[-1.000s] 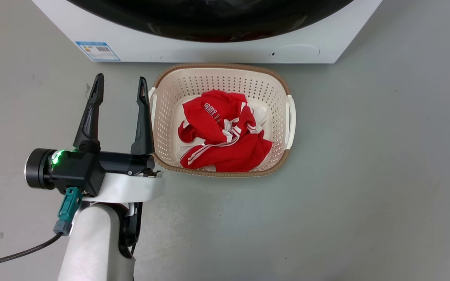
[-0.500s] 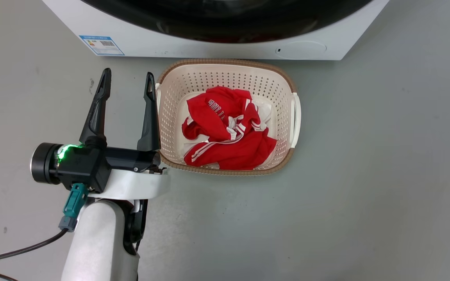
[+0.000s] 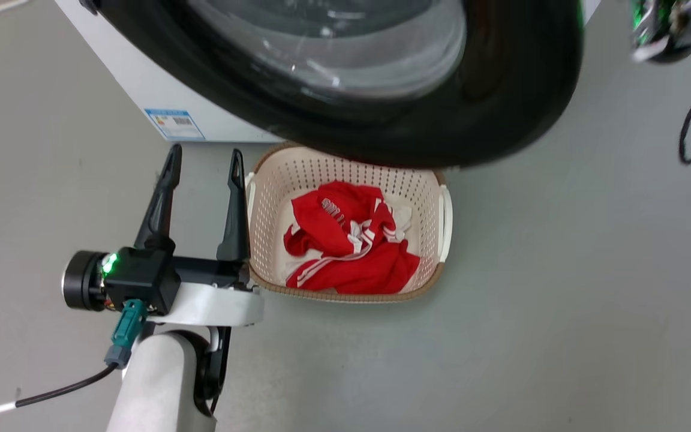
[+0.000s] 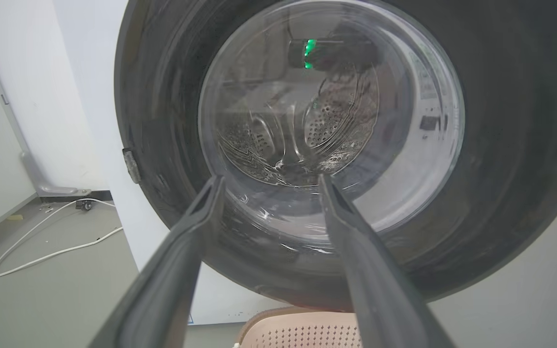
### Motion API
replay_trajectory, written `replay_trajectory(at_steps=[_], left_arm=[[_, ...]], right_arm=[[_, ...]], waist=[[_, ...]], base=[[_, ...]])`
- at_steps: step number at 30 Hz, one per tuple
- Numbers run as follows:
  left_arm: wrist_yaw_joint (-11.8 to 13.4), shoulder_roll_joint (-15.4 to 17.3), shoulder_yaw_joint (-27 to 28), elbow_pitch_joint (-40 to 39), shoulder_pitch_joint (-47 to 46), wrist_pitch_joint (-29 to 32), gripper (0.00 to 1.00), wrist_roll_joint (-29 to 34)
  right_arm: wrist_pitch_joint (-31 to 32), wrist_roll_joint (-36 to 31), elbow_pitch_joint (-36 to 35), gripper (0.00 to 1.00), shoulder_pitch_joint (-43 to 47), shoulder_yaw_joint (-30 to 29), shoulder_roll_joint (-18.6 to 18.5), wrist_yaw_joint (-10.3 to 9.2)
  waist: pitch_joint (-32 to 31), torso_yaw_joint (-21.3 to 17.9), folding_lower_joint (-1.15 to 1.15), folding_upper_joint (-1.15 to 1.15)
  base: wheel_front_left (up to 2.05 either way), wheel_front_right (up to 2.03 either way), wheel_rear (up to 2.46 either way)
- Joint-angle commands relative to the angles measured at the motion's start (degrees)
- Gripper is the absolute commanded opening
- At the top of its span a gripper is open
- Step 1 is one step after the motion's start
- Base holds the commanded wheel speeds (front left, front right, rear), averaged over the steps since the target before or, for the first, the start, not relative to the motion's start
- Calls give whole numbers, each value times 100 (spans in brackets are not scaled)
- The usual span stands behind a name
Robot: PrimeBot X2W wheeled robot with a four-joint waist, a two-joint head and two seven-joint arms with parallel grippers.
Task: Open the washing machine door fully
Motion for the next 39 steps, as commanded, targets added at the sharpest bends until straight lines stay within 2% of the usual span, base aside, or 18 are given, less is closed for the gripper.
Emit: replay_trajectory(at_steps=[1, 4, 10, 21, 28, 31, 33, 39], left_arm=[[-25, 5, -14, 34, 109, -13, 100, -26], [-61, 5, -35, 154, 379, -13, 100, -29], [-67, 5, -41, 223, 690, -13, 100, -64], [-29, 5, -154, 262, 1049, -13, 100, -133], [-24, 5, -224, 271, 1174, -13, 100, -180], [-7, 5, -224, 259, 1199, -13, 100, -183], [0, 5, -219, 248, 1203, -13, 100, -209], [54, 5, -165, 232, 1265, -13, 100, -226]], right_arm=[[134, 58, -135, 0, 228, 54, 81, 15], [458, 246, -619, 0, 904, 101, 131, 16], [759, 434, -1206, 0, 1622, 205, 321, 16], [1214, 697, -2431, 0, 2751, 617, 780, 15], [1221, 697, -3014, 0, 3240, 895, 926, 14], [1013, 577, -3210, 0, 3339, 899, 913, 8], [652, 455, -3353, 0, 3447, 776, 897, 8], [-1052, 30, -3617, 0, 3927, -6, 908, 9]], waist=[[-239, -6, 0, 0], [-681, 21, 0, 0], [-1086, 54, 0, 0], [-1462, 91, 0, 0], [-1585, 142, 0, 0], [-1581, 155, 0, 0], [-1578, 161, 0, 0], [-1626, 103, 0, 0]], base=[[0, 0, 0], [0, 0, 0], [0, 0, 0], [0, 0, 0], [0, 0, 0], [0, 0, 0], [0, 0, 0], [0, 0, 0]])
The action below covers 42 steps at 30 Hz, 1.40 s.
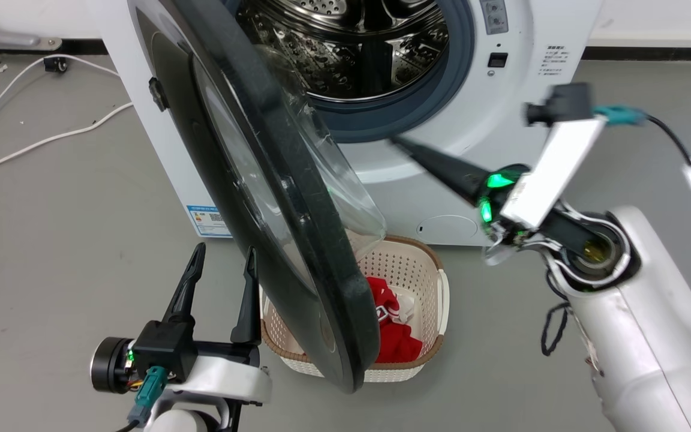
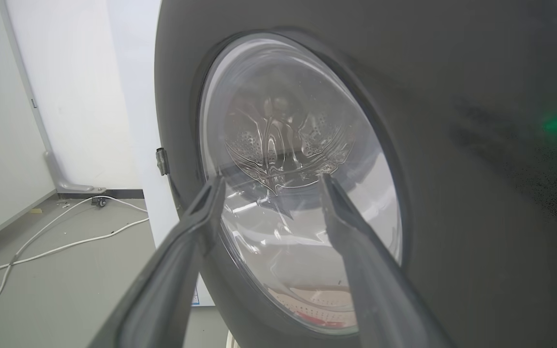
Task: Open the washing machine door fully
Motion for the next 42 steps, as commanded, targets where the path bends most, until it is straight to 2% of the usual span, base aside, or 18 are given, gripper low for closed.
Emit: replay_trajectory(at_steps=[1, 2, 3, 8, 9, 13, 17, 19, 21, 26, 33, 36, 42], left_arm=[[41, 5, 36, -13, 96, -13, 100, -6], [34, 5, 46, -14, 100, -13, 100, -12], [36, 5, 58, -15, 113, -13, 100, -17], [42, 5, 157, -32, 181, -13, 100, -17], [42, 5, 157, -32, 181, -13, 100, -17], [32, 5, 261, -53, 221, -13, 100, 6], [9, 5, 324, -61, 286, -13, 100, 38], [8, 5, 348, -54, 300, -13, 100, 50], [21, 5, 371, -68, 312, -13, 100, 50], [23, 6, 415, -89, 339, -13, 100, 52], [-20, 6, 419, -51, 319, -13, 100, 98], [-39, 5, 404, -48, 308, -13, 100, 101], [-58, 5, 394, -28, 344, -13, 100, 120]], right_arm=[[-413, -114, -95, 22, 257, -200, 1, 0], [-689, -167, -146, 44, 375, -354, -15, 0], [-944, -201, -197, 100, 513, -513, -28, 0], [-2157, -600, -558, 100, 1266, -1129, -105, 0], [-2157, -600, -558, 100, 1266, -1129, -105, 0], [-3037, -1134, -774, 100, 1851, -1457, -140, 0], [-3840, -1870, -911, 100, 2392, -1733, -167, 0], [-4209, -2438, -949, 100, 2628, -1849, -248, 0], [-4434, -2853, -1022, 100, 2836, -1934, -148, 0], [-4756, -4363, -1438, 100, 3167, -2217, -81, 0], [-4787, -6308, -2242, 100, 3577, -2297, 159, -1], [-4734, -7001, -2496, 100, 3769, -2288, 234, -1], [-4677, -7712, -2584, 100, 4175, -2242, 327, -1]], waist=[[-39, -39, 1, 0], [-53, -48, 1, 0], [-67, -59, 1, 0], [-122, -126, 1, 0], [-122, -126, 1, 0], [-150, -183, 1, 0], [-186, -229, 1, 0], [-210, -246, 1, 0], [-221, -269, 1, 0], [-215, -327, 1, 0], [-259, -300, 1, 0], [-272, -272, 1, 0], [-316, -256, 1, 0]], base=[[0, 0, 0], [0, 0, 0], [0, 0, 0], [0, 0, 0], [0, 0, 0], [0, 0, 0], [0, 0, 0], [0, 0, 0], [0, 0, 0], [0, 0, 0], [0, 0, 0], [0, 0, 0], [0, 0, 0]])
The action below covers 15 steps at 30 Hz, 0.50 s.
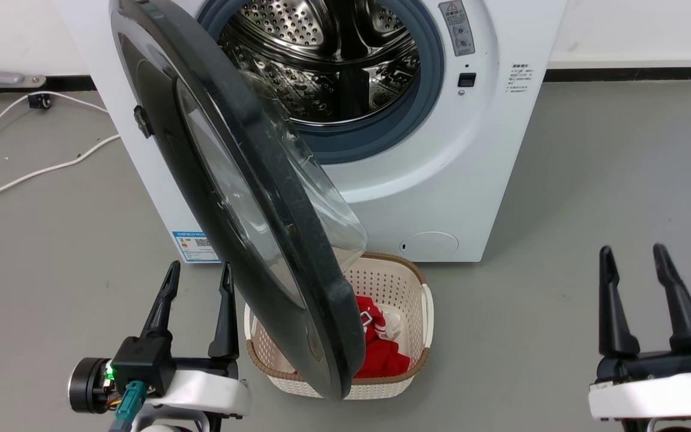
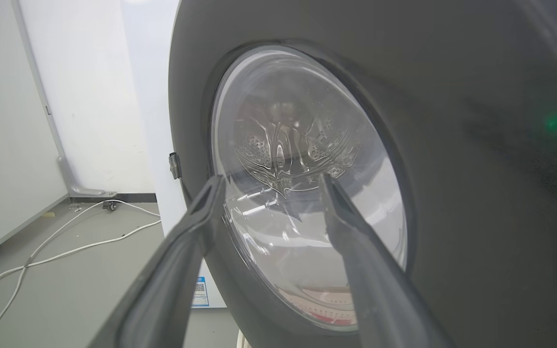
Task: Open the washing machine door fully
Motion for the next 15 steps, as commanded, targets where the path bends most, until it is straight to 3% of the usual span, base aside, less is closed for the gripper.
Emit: replay_trajectory(at_steps=[1, 15], left_arm=[[-13, 5, -2, 5, 61, -13, 100, 27], [-31, 5, -13, -8, -20, -13, 100, 33]], right_arm=[[-12, -109, 27, 100, 99, 16, 27, -2], [-127, -219, 792, 100, 55, 59, 30, -2]], waist=[[-2, 2, 0, 0], [63, 1, 0, 0]], base=[[0, 0, 0], [0, 0, 0]])
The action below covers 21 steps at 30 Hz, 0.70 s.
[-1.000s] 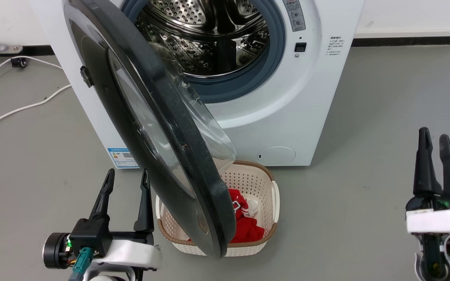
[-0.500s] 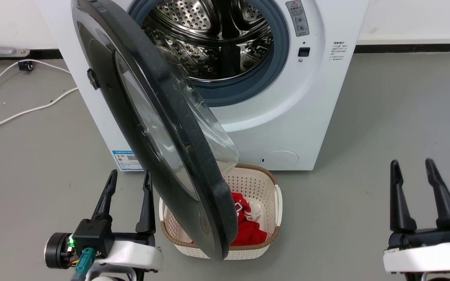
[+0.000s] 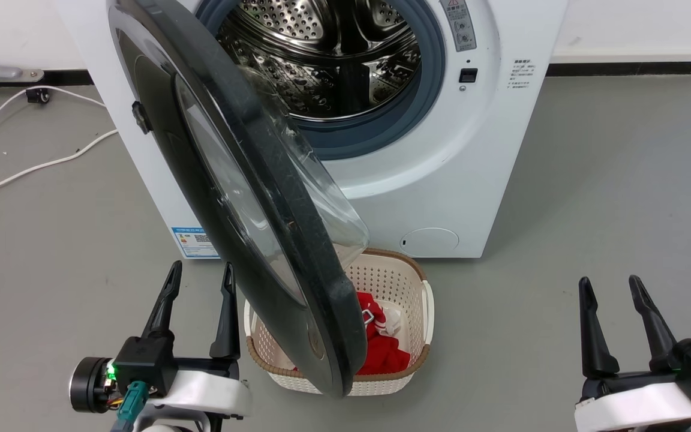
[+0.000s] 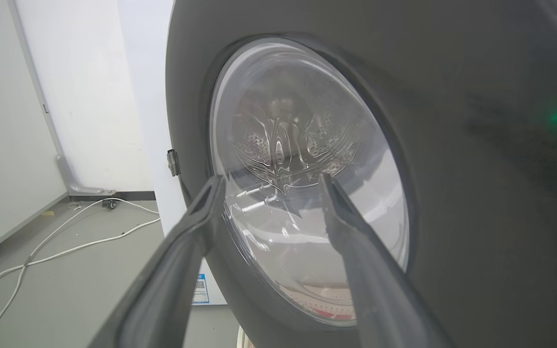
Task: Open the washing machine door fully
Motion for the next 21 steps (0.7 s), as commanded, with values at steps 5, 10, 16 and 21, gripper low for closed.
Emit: replay_trajectory(at_steps=[5, 10, 16, 21], left_arm=[[-9, 5, -22, -4, -29, -13, 100, -21], [-11, 5, -38, 10, -16, -13, 100, -41], [-97, 5, -50, 75, -48, -13, 0, -73], [-82, 5, -21, -29, -104, -13, 0, -81]], right_arm=[[-60, -36, 125, 100, -179, 28, 19, -2], [-89, -10, 185, 100, -210, 38, 19, -2], [-113, 30, 224, 100, -243, 42, 19, -2], [-130, 67, 270, 100, -252, 44, 19, -2]], waist=[[26, 1, 0, 0], [32, 10, 0, 0], [73, 10, 0, 0], [103, 2, 0, 0]], base=[[0, 0, 0], [0, 0, 0], [0, 0, 0], [0, 0, 0]])
